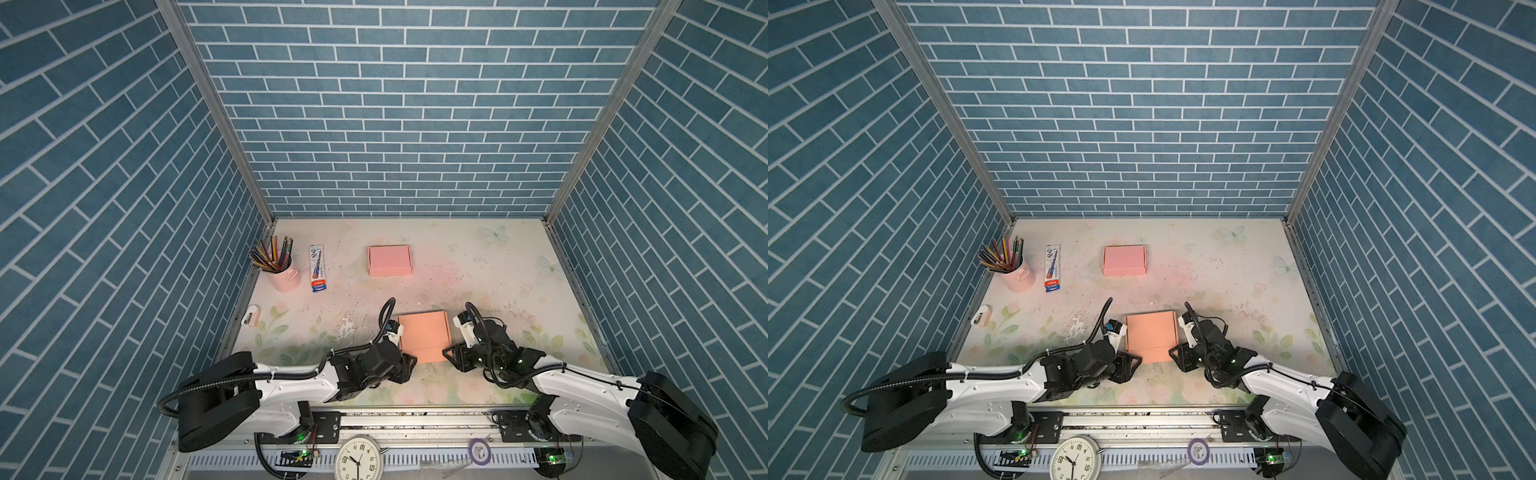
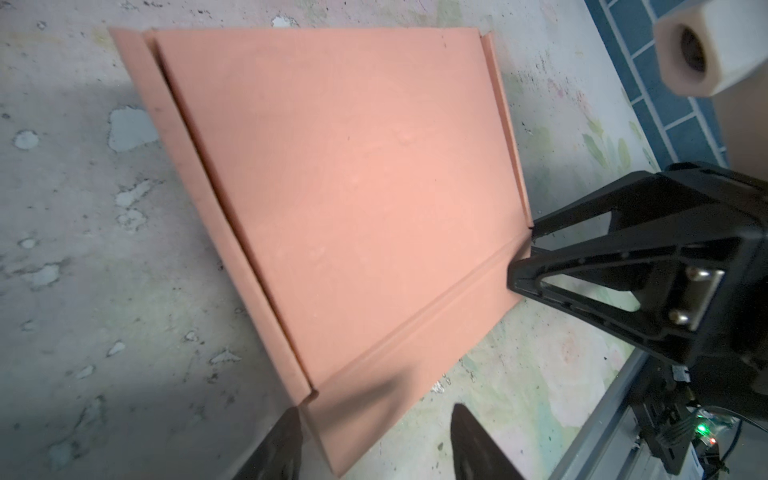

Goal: Fold the paper box

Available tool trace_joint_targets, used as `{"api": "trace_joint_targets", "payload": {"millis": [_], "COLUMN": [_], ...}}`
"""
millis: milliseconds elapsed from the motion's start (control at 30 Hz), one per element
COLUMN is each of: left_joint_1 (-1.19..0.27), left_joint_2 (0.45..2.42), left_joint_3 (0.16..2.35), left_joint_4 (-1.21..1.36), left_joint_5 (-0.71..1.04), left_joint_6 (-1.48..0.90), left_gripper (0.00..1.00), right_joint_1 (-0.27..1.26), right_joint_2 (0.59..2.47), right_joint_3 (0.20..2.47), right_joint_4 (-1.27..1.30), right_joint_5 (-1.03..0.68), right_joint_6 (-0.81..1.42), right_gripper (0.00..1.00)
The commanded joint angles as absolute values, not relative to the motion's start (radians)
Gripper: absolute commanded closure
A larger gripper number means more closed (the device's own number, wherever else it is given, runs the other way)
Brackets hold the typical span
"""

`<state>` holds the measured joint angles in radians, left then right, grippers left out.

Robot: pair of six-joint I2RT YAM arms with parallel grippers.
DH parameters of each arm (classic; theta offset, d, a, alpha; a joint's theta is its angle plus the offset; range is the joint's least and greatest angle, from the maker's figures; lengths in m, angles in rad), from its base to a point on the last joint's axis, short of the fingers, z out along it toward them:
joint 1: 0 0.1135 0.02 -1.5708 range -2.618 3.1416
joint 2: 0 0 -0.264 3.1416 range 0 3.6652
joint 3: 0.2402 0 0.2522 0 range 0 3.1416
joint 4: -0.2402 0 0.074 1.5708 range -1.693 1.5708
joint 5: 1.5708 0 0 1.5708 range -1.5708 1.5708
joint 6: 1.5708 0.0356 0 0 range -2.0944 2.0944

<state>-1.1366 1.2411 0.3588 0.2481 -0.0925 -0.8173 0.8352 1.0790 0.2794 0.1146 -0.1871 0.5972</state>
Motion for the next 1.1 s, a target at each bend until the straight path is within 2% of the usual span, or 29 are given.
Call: {"api": "trace_joint_targets", "payload": {"millis": [0,400,700,867,1067], "left_joint_1": [-1.126,-1.089,-0.998,-0.894,-0.780], "left_joint_2": [1.211,1.065,1.011,1.045,1.202], "left_joint_3": [0.337,0.304,0.365,0.439,0.578], "left_joint_4": [0.233,0.162,0.090,0.087,0.079], "left_joint_5": [-0.104,-0.057,0.000,0.062,0.149], "left_joint_6": [-0.810,-0.776,-0.685,-0.601,-0.493], "left_gripper": [0.41,0.37,0.35,0.35,0.34], "right_joint_1": [0.841,0.840,0.839,0.841,0.841], "right_joint_2": [1.084,1.037,0.977,0.931,0.899], "right_joint_3": [0.297,0.333,0.355,0.365,0.348], "right_joint_4": [0.078,0.028,-0.034,-0.071,-0.068], "right_joint_5": [-0.160,-0.140,-0.092,-0.080,-0.069], "right_joint_6": [0.600,0.582,0.563,0.561,0.562], "right_gripper": [0.60,0.45,0.41,0.41,0.41]}}
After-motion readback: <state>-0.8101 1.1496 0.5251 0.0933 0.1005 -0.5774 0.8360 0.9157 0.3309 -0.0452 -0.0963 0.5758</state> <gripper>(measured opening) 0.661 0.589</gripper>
